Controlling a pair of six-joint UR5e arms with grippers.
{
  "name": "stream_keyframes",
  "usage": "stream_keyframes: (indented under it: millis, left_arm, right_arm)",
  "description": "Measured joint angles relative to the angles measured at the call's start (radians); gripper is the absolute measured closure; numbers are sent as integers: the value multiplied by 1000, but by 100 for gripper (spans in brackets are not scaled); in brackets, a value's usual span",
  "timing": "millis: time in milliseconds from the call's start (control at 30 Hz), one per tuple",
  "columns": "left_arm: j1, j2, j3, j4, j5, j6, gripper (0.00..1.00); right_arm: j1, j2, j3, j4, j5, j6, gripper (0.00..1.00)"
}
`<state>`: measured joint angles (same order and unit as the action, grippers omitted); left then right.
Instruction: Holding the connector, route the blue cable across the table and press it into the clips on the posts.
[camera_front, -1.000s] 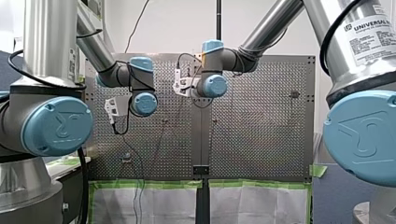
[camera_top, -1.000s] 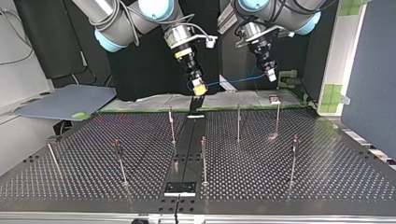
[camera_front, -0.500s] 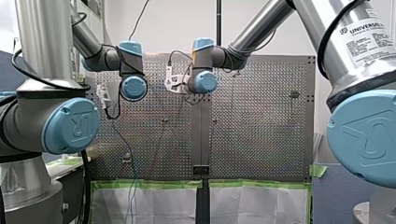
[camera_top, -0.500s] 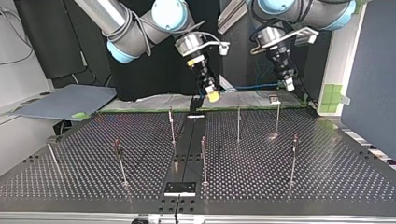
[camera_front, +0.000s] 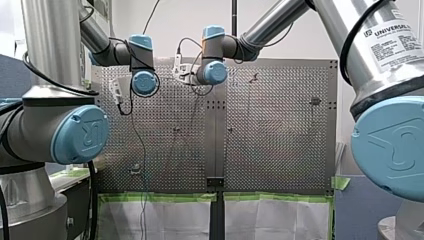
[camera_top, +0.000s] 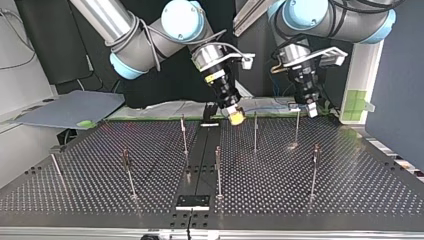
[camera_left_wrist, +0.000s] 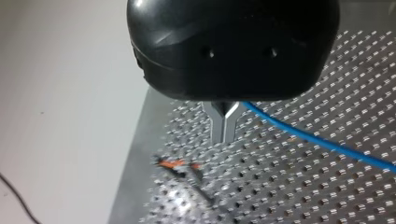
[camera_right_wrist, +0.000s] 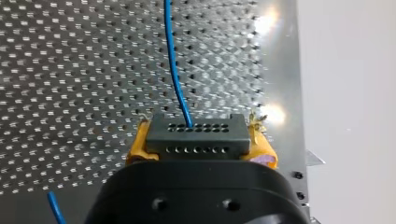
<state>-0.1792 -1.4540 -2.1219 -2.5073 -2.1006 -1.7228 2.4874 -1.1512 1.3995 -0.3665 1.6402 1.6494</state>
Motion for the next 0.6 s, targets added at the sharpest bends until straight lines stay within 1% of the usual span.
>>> stream_keyframes:
  millis: [100,267,600]
  left_arm:
    - [15,6,15,-2,1,-1,100]
    - [41,8,36,-9,5,0,100]
    - [85,-3,80,-10,61,-8,100]
  right_arm:
    - [-4,13,-25,10,-5,7,100]
    - [-7,44,-70,39,-11,11,100]
    - [-9,102,-164,80,-41,15,100]
